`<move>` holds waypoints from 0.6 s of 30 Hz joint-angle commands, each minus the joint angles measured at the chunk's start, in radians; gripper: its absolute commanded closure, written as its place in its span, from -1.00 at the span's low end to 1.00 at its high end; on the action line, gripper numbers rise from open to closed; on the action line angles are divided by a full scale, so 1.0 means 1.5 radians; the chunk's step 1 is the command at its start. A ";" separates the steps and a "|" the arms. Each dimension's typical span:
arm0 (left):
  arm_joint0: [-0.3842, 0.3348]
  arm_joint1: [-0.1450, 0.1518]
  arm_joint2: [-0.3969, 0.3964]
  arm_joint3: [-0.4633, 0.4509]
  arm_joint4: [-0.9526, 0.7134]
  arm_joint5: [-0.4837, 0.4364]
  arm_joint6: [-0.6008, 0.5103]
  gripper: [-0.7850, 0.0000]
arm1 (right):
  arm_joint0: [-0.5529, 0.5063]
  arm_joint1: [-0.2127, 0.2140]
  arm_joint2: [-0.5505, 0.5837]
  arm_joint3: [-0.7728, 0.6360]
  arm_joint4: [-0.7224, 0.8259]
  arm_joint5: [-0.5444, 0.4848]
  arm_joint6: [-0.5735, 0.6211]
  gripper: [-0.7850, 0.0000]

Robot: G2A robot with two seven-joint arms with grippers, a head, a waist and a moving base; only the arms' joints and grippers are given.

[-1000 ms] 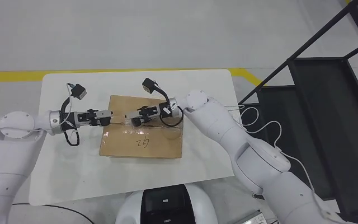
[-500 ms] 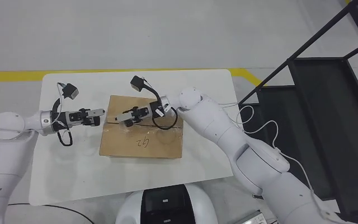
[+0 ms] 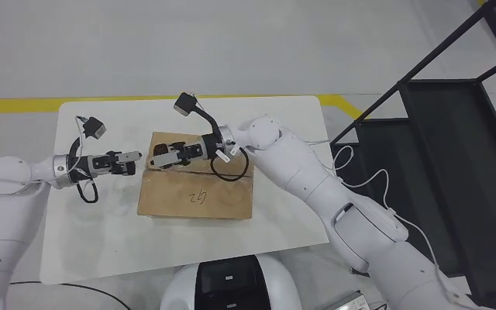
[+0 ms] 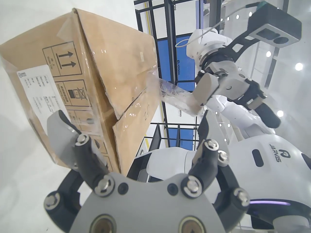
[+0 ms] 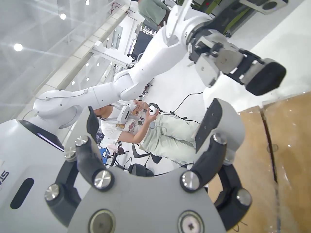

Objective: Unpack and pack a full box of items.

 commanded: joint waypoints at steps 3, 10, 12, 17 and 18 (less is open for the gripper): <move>-0.005 -0.003 0.007 0.004 -0.005 0.002 -0.002 -1.00 | 0.001 0.005 -0.007 0.000 -0.028 0.003 0.003 -1.00; -0.010 -0.008 0.008 0.017 -0.018 -0.001 0.013 -1.00 | -0.005 -0.002 -0.011 0.016 -0.009 -0.016 -0.016 -1.00; -0.006 -0.009 0.005 0.017 -0.024 -0.003 0.032 -1.00 | -0.001 -0.002 -0.010 0.004 0.000 -0.022 -0.022 -1.00; 0.007 -0.006 -0.034 0.046 -0.078 -0.004 0.076 -1.00 | 0.015 -0.007 -0.016 0.000 0.004 -0.032 -0.032 -1.00; 0.009 -0.004 -0.045 0.057 -0.089 -0.007 0.080 -1.00 | 0.019 -0.008 -0.019 0.004 -0.008 -0.030 -0.030 -1.00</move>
